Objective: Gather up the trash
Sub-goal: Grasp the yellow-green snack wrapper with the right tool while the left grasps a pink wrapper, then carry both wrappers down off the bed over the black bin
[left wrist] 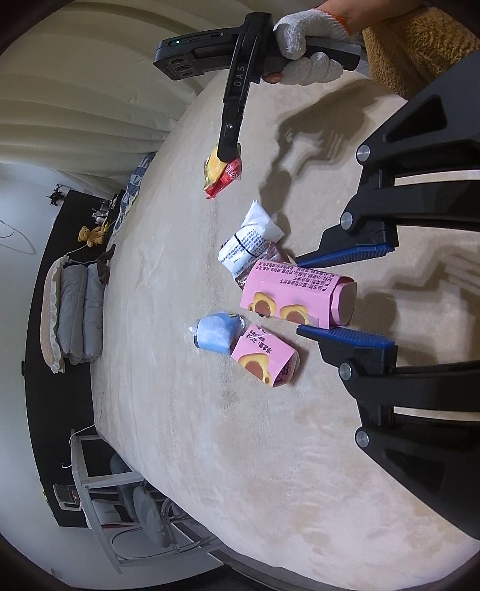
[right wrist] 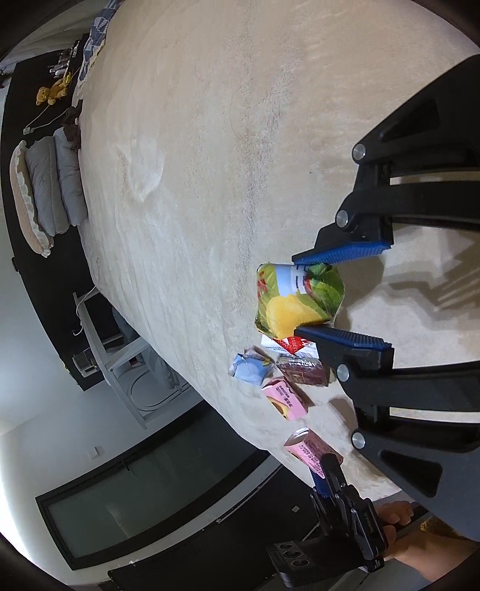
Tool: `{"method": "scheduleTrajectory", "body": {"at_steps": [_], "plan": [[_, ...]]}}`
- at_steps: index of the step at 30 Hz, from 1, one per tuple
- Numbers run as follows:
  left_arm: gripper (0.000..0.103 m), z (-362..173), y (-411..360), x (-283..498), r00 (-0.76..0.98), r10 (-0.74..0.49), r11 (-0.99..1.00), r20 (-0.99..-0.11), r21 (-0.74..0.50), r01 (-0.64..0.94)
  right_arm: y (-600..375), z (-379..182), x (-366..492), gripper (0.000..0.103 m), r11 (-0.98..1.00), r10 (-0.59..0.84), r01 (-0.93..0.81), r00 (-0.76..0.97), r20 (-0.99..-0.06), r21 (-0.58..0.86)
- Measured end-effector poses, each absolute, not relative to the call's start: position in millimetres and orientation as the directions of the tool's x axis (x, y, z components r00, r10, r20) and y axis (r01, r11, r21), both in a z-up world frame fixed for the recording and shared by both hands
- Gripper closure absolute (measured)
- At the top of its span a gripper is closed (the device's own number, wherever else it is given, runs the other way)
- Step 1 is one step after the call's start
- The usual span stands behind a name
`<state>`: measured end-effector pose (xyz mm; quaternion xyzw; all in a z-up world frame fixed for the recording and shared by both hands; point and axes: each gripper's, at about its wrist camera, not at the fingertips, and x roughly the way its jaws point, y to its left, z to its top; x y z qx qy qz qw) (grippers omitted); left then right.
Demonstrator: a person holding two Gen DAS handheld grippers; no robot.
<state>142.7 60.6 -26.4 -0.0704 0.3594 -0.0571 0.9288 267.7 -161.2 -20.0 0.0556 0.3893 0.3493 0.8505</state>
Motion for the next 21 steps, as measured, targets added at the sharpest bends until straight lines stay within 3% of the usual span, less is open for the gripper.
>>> {"method": "scheduleTrajectory", "body": {"at_steps": [21], "plan": [[0.074,-11,7,49,0.777,-0.224,0.967,-0.588,-0.231,0.104,-205,-8,133,0.069,0.707,0.681,-0.606,0.443,-0.583,0.366]]}}
